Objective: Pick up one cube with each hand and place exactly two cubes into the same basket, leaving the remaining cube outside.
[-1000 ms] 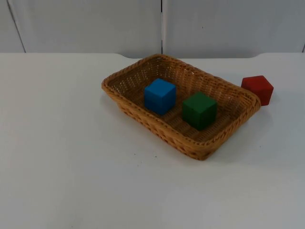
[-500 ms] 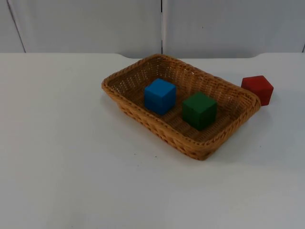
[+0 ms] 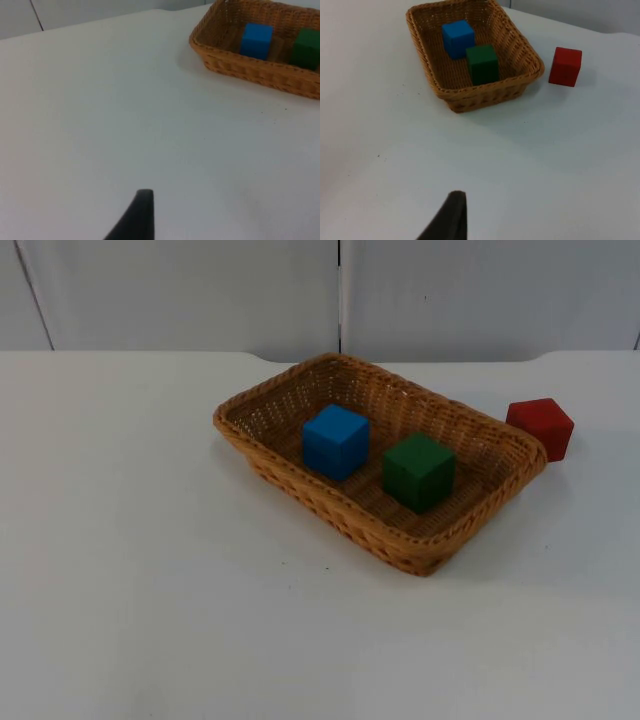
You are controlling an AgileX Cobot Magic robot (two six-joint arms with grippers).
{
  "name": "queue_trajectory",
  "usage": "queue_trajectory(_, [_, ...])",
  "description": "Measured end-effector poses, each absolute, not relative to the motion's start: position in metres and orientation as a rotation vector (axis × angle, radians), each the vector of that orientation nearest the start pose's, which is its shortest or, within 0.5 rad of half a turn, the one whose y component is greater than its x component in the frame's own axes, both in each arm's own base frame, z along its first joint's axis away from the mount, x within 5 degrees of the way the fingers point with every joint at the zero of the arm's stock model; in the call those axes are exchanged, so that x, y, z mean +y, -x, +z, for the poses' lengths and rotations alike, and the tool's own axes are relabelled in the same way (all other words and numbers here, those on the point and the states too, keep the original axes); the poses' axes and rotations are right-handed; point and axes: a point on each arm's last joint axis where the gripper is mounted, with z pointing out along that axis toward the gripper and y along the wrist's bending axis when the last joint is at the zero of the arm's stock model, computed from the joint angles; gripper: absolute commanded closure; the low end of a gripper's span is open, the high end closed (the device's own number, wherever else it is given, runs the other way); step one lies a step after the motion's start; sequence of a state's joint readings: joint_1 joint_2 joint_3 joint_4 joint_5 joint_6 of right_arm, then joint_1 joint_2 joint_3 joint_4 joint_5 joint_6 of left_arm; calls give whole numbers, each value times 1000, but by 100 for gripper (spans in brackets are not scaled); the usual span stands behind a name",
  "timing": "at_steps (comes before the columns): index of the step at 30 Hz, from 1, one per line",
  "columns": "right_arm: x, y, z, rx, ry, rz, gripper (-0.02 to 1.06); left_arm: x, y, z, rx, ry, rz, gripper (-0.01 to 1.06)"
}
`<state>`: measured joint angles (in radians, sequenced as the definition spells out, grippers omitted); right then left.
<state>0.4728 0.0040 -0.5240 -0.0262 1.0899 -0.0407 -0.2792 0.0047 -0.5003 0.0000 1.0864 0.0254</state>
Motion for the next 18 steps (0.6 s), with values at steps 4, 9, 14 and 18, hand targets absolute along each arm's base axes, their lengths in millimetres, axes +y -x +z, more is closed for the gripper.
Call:
queue_trajectory(4, [-6,6,282,1994,524,235,-1,1,5,275,2054,-315,-155,0])
queue_trajectory(9, [-6,6,282,1994,524,235,-1,1,5,275,2054,-315,-155,0])
queue_trajectory(14, [-6,6,282,1994,524,235,-1,1,5,275,2054,-315,-155,0])
queue_trajectory(18, [-6,6,282,1994,524,235,-1,1,5,275,2054,-315,-155,0])
